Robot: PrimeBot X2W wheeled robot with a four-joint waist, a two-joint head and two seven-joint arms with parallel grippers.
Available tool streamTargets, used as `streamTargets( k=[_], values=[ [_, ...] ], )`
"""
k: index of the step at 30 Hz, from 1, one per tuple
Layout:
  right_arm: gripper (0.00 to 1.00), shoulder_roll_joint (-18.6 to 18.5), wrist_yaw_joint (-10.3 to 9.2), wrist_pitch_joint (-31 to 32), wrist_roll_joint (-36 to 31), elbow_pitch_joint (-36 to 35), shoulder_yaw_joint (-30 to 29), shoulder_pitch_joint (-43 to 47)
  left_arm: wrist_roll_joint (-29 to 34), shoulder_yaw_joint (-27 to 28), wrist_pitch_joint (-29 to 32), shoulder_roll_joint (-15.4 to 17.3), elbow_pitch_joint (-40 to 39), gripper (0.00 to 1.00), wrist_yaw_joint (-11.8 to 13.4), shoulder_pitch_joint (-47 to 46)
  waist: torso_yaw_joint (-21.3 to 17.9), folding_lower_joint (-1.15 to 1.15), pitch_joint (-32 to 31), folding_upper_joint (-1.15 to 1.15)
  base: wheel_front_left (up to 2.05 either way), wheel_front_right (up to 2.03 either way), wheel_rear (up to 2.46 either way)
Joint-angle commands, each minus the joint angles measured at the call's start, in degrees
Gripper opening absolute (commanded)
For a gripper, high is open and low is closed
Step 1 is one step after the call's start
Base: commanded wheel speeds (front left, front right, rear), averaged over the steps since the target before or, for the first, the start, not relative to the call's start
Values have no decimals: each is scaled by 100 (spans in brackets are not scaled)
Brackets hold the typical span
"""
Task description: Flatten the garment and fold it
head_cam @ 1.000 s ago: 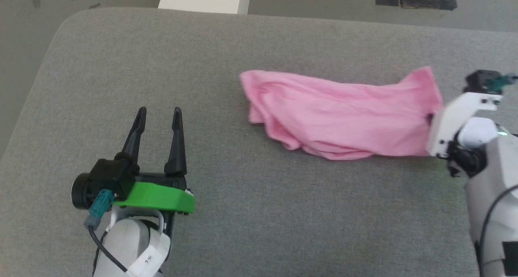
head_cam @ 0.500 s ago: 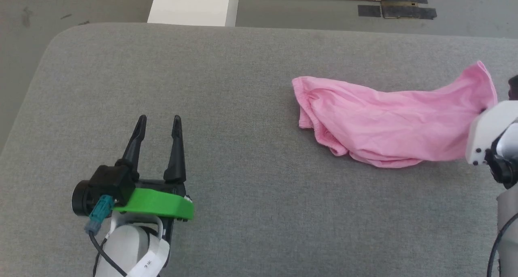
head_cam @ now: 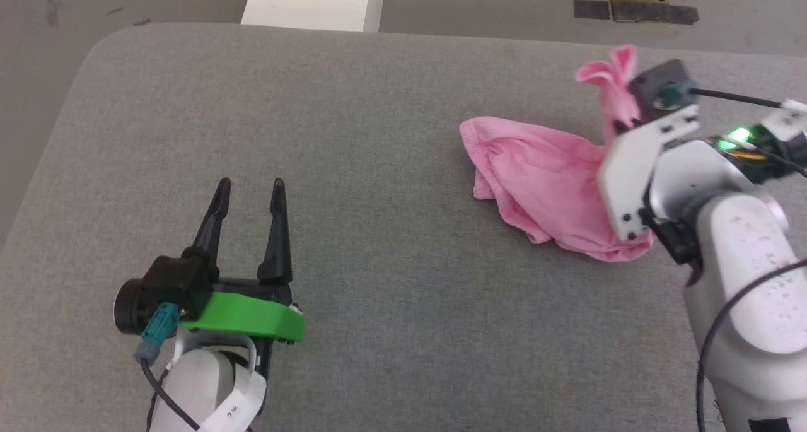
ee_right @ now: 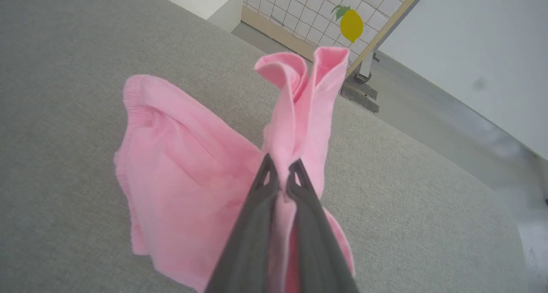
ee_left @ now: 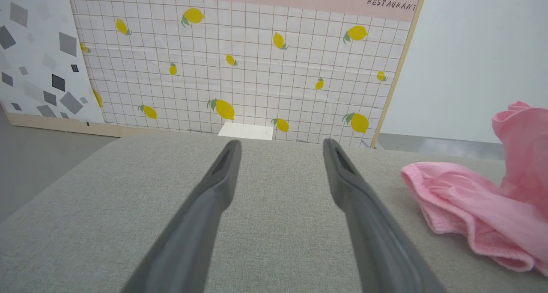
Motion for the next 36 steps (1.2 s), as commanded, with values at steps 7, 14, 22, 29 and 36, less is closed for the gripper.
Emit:
streamTargets(
  k=[7,14,22,29,36],
  values=[
    [0,75,-9,147,220,175,1139,-474,-70,-83,-26,-14,-62,100,30,-203,278,0,281,0,0,0,0],
    [0,262,-9,143,473,960,1673,-597,-130,-155,-26,-14,-87,100,90,-287,456,0,427,0,0,0,0],
    [0,342,-9,-82,526,1922,1713,-831,-165,-216,-26,-14,-131,100,162,-346,527,0,587,0,0,0,0],
    [2,323,-9,-81,775,2268,1982,-835,-166,-158,-26,-14,-190,100,227,-285,433,0,572,0,0,0,0],
    [100,335,-9,-474,1465,1680,2246,-700,-111,-95,-26,-14,-131,100,186,-199,265,0,267,0,0,0,0]
  ],
)
